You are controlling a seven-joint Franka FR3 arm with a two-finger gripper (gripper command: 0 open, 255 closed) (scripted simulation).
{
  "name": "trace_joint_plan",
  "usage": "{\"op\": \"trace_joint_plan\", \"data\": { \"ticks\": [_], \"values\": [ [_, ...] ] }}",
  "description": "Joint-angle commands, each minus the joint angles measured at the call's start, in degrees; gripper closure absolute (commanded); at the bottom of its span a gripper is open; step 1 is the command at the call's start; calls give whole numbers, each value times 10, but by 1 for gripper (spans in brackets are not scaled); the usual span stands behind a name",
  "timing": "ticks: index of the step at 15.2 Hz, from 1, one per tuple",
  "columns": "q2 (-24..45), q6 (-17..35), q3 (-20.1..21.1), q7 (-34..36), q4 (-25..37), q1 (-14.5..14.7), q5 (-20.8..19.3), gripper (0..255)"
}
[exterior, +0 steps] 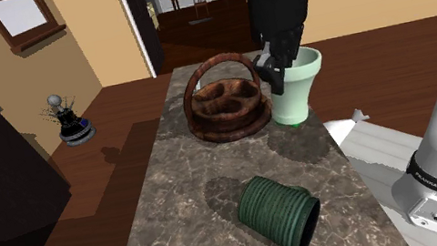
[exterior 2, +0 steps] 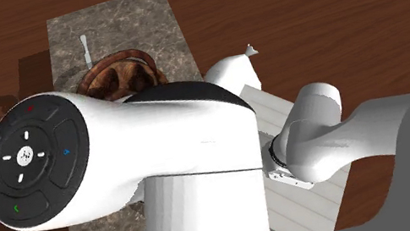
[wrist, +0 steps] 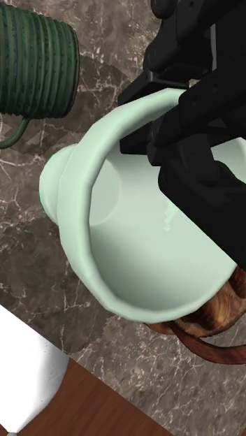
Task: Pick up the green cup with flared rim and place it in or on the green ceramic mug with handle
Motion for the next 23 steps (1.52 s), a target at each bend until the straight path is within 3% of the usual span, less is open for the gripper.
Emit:
{"op": "trace_joint_plan", "data": {
  "ticks": [1,9,23],
  "values": [
    [14,-11,26,29,27,2,9,255],
    [92,-57,137,148,162,-10,26,255],
    [79,45,161,150,50,1,46,255]
  ]
}}
